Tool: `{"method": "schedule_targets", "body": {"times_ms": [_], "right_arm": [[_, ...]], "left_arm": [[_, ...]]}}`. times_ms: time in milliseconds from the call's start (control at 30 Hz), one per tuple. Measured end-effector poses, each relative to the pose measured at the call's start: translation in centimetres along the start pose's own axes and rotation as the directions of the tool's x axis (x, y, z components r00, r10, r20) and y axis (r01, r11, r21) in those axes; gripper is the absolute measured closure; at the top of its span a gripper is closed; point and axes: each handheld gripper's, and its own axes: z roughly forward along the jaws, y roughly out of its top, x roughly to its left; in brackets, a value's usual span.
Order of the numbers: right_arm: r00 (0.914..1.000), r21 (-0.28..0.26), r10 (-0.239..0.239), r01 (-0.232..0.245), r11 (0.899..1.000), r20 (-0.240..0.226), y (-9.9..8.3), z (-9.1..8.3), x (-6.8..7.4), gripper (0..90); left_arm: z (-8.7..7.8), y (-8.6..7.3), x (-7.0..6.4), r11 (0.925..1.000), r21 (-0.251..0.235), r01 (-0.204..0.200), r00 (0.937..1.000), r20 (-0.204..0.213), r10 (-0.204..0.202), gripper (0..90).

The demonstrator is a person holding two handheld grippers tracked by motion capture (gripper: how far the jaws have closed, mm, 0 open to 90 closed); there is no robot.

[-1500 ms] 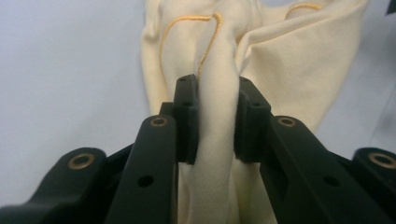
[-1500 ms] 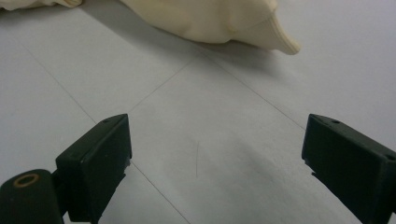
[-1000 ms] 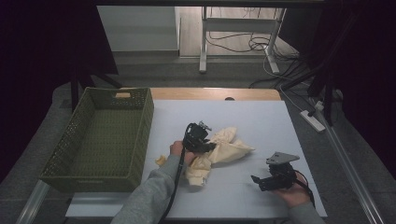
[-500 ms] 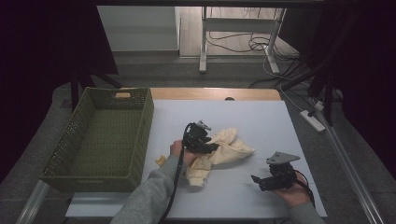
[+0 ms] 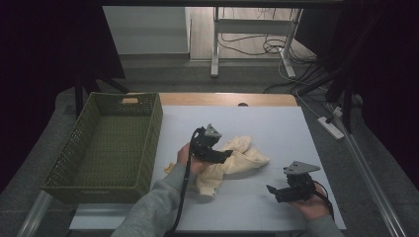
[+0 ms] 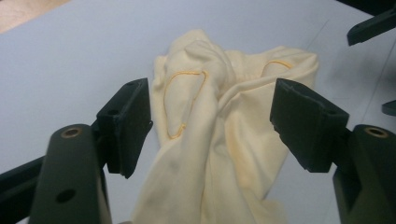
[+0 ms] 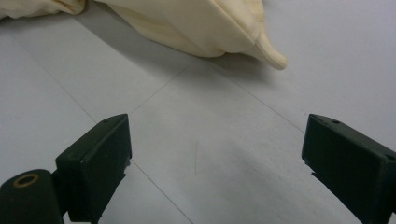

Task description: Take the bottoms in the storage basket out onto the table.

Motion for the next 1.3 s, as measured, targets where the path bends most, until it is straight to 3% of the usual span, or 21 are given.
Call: {"method": "schedule_targets", "body": {"times_ms": [367, 700, 800, 1067, 1300], "right_arm": [[1.0, -0.002, 0.001, -0.001, 1.0, -0.002, 0.0, 0.0, 0.0, 8.7], [1.0, -0.004, 0.0, 0.0, 1.0, -0.006, 0.0, 0.0, 0.1, 8.7], [1.0, -0.003, 0.0, 0.0, 1.0, -0.006, 0.0, 0.0, 0.1, 8.7], [1.0, -0.005, 0.003, -0.003, 1.0, -0.007, 0.1, 0.0, 0.1, 8.7], [1.0, -0.005, 0.004, -0.004, 1.0, -0.005, 0.1, 0.0, 0.1, 8.7]], "left_arm": [[-4.6, -0.7, -0.1, 0.9992, -0.035, 0.017, 0.9998, -0.008, -0.017, 28.7], [-10.2, -2.7, 0.4, 0.9951, -0.092, 0.037, 0.9971, -0.062, -0.043, 27.8], [-11.2, -3.1, 0.5, 0.9942, -0.1, 0.04, 0.9962, -0.074, -0.047, 27.7], [-14.7, -5.9, 1.7, 0.989, -0.129, 0.073, 0.988, -0.126, -0.089, 27.2], [-16.7, -8.2, 2.2, 0.9842, -0.142, 0.106, 0.9794, -0.156, -0.128, 26.8]]}}
